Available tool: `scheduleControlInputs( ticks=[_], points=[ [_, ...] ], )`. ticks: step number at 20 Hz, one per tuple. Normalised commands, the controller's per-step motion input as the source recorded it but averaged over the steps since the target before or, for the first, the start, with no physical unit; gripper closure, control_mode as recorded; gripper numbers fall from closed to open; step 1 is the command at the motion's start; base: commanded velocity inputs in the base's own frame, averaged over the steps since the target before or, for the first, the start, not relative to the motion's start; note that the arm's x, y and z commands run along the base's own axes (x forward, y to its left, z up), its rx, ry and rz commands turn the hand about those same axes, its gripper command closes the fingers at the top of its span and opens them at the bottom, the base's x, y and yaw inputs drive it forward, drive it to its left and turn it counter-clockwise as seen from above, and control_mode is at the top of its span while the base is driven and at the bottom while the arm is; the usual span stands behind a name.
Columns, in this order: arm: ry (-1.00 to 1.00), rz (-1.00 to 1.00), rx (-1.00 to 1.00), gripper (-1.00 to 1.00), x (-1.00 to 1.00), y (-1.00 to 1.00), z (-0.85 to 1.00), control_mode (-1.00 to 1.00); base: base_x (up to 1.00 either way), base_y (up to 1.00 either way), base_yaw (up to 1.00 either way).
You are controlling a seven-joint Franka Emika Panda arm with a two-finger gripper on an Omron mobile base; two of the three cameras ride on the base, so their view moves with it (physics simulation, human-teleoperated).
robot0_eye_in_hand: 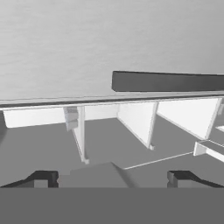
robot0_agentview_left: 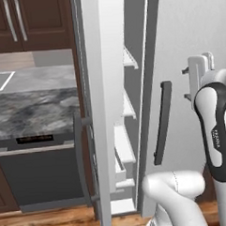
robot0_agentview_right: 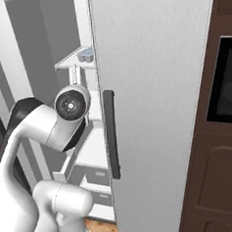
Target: The ice cube tray has been filled with water. Take the tray and place it in the freezer to make ice. Close the freezer door after placing the tray.
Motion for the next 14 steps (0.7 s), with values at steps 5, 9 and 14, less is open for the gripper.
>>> scheduleControlInputs(
  ticks=[5, 9, 14],
  points=[
    [0.00, 0.00, 0.00, -1.00, 0.00, 0.00, 0.00, 1.00, -0.41, 0.02, 0.00],
    [0.00, 0.00, 0.00, -1.00, 0.00, 0.00, 0.00, 1.00, -0.41, 0.11, 0.00],
    [0.00, 0.00, 0.00, -1.00, 0.00, 0.00, 0.00, 1.00, -0.37, 0.25, 0.00]
  ],
)
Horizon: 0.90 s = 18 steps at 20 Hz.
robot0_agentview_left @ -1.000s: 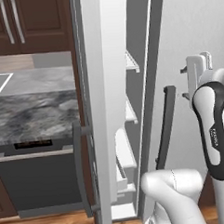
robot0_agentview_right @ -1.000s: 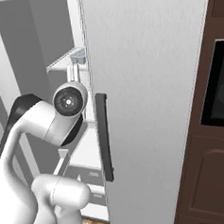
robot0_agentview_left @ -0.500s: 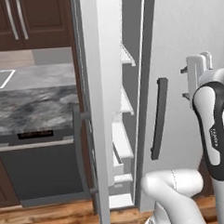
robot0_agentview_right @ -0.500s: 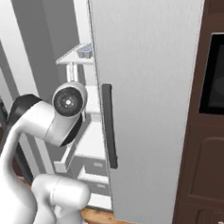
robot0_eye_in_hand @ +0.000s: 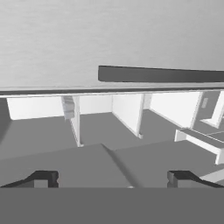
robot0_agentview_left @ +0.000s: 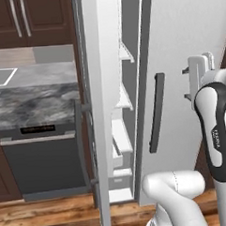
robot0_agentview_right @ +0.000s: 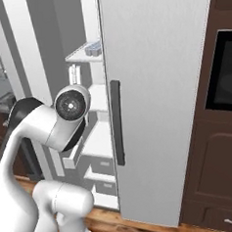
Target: The ice cube tray has been filled with water. Take the tray and place it in the freezer to make ice. Close the freezer door after placing the tray.
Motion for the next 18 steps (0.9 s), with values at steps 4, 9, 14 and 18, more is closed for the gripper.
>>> scheduleControlInputs(
  ticks=[4, 9, 14, 18],
  points=[
    [0.00, 0.00, 0.00, -1.00, 0.00, 0.00, 0.00, 1.00, -0.29, 0.40, 0.00],
    [0.00, 0.00, 0.00, -1.00, 0.00, 0.00, 0.00, 1.00, -0.11, 0.58, 0.00],
    [0.00, 0.00, 0.00, -1.00, 0.00, 0.00, 0.00, 1.00, -0.04, 0.68, 0.00],
    [0.00, 0.00, 0.00, -1.00, 0.00, 0.00, 0.00, 1.00, -0.18, 0.28, 0.00]
  ],
)
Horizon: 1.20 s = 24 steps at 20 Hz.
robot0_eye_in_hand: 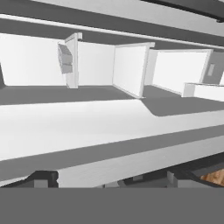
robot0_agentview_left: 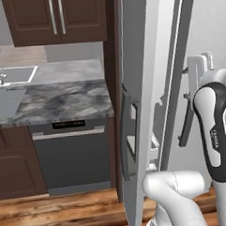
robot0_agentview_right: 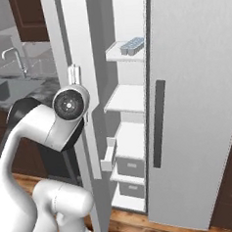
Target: The ice cube tray has been filled with water. Take the tray and place it in the freezer to make ice. Close the freezer door after placing the tray.
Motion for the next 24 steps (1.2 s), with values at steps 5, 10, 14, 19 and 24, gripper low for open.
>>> scheduleControlInputs(
  ticks=[5, 10, 14, 19, 24],
  points=[
    [0.00, 0.00, 0.00, -1.00, 0.00, 0.00, 0.00, 1.00, -0.31, 0.00, -0.01],
    [0.00, -0.03, 0.00, -1.00, -0.26, -0.08, 0.00, -1.00, 0.00, 0.00, 0.00],
    [0.00, -0.01, 0.00, -1.00, -0.04, -0.14, 0.00, -1.00, 0.00, 0.00, 0.00],
    [0.00, 0.00, 0.00, -1.00, 0.00, -0.06, 0.00, -1.00, 0.00, 0.00, 0.00],
    [0.00, 0.00, 0.00, -1.00, 0.00, -0.06, 0.00, -1.00, 0.00, 0.00, 0.00]
  ],
)
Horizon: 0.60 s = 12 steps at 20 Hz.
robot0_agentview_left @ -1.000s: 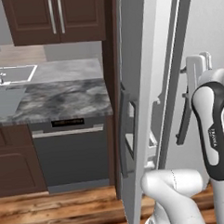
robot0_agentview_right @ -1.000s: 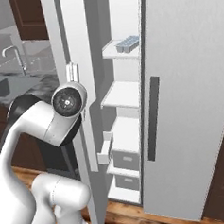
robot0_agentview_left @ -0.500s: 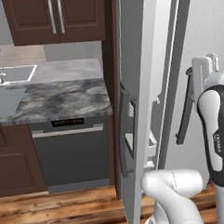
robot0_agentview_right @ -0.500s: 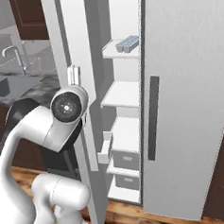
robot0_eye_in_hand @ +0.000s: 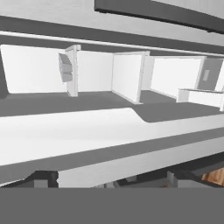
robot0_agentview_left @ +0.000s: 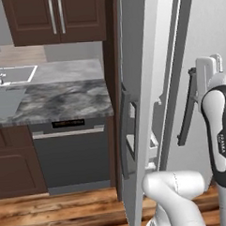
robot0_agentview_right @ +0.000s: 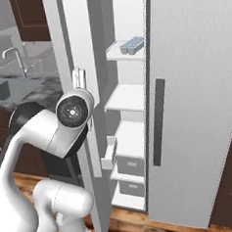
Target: The ice cube tray has been filled with water. Take the tray and place it in the freezer to make ice. Close the freezer door after placing the tray.
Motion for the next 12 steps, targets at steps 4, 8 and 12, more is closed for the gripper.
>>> scheduleControlInputs(
  ticks=[4, 8, 12],
  points=[
    [-0.03, 0.00, -0.02, -1.00, -0.06, 0.06, 0.00, -1.00, 0.00, 0.00, 0.00],
    [-0.02, -0.10, -0.15, -1.00, 0.00, 0.54, 0.00, -1.00, 0.00, 0.00, 0.00],
    [0.00, -0.22, -0.20, -1.00, 0.00, 0.73, 0.00, -1.00, 0.00, 0.00, 0.00]
  ],
)
